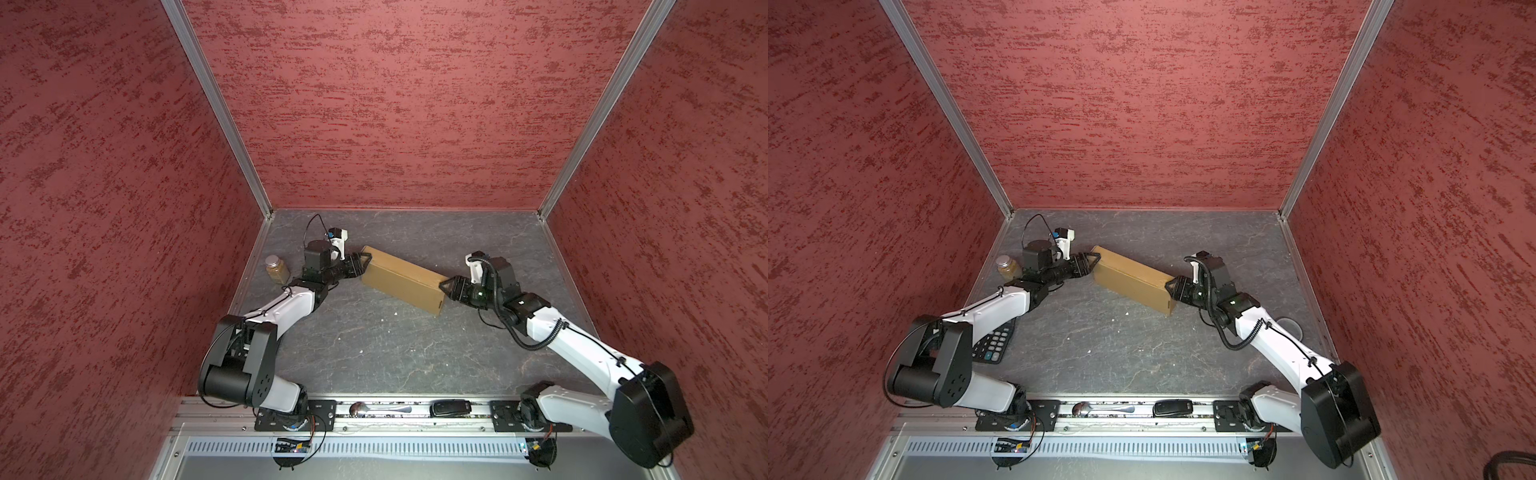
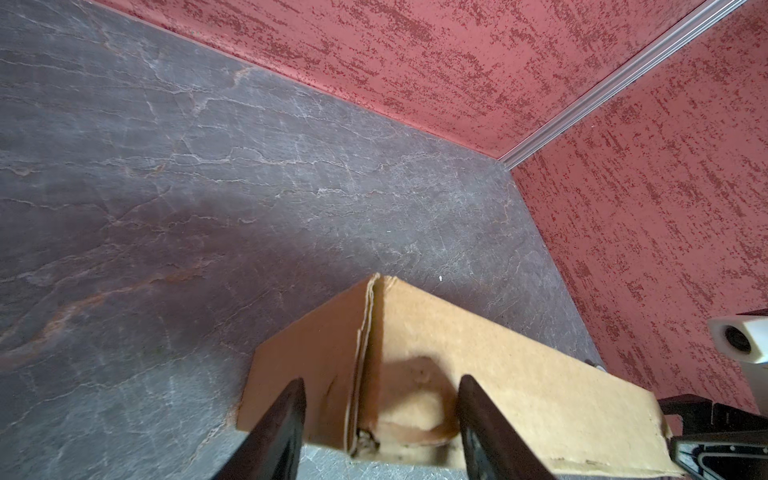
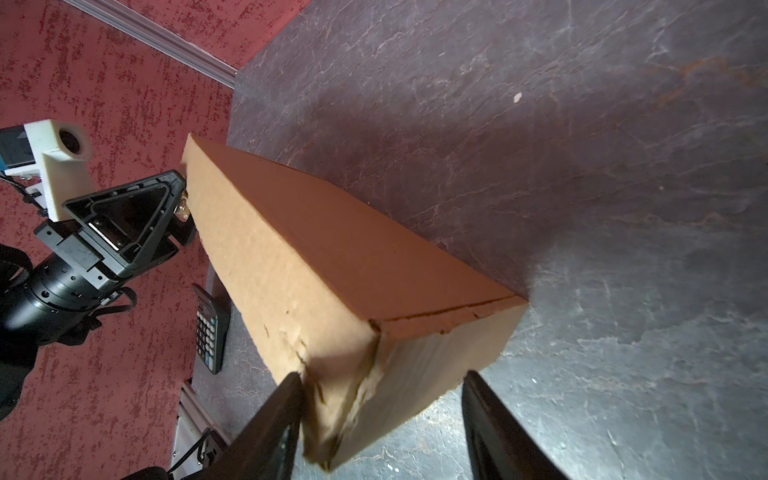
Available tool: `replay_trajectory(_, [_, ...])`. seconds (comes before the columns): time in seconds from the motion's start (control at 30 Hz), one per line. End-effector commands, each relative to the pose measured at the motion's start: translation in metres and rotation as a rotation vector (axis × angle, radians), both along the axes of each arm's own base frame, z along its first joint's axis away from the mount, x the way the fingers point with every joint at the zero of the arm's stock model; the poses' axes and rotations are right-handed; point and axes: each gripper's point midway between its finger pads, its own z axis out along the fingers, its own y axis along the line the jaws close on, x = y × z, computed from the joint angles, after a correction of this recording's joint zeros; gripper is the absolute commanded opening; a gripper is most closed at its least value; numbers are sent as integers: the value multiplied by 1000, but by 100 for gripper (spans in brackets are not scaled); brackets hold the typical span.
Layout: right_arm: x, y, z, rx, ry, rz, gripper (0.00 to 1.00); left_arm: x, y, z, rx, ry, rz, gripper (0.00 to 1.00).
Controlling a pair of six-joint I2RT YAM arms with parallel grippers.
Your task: Fold the paper box
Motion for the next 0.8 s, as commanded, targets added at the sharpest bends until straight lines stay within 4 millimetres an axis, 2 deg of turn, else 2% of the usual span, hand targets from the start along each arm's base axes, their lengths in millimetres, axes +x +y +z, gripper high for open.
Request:
replay_trajectory(0.0, [-11,-9,-19,-57,54,-23,61,-9,7,-18,40,61,10,59])
replay_trajectory(0.5, [-12,-14,-36,-87,76,-34,61,-11,16,-25,44,86,37,59])
replay_trajectory(0.77, [-13,-14,-44,-87,86,-35,62,-14,20,-17,39,75,43,60])
